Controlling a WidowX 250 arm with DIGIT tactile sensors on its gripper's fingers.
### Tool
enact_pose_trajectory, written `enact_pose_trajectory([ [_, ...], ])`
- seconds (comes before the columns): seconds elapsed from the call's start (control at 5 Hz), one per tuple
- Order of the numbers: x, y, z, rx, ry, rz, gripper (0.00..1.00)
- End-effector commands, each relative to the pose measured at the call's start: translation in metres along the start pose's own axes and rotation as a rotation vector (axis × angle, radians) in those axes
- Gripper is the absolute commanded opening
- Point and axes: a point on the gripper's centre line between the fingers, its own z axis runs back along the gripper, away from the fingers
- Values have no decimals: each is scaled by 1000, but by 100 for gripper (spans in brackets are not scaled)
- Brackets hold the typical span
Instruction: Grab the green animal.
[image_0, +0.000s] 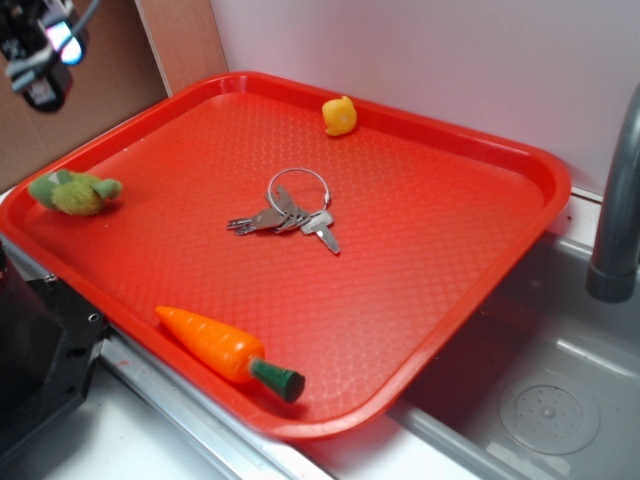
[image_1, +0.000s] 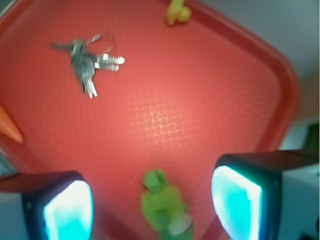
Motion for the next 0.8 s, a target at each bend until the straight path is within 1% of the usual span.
enact_pose_trajectory([
  [0.0, -13, 19, -34, -63, -8, -93, 100],
  [0.4, -29, 7, -68, -68, 53, -228, 100],
  [0.6, -38, 11, -80, -24, 130, -195, 100],
])
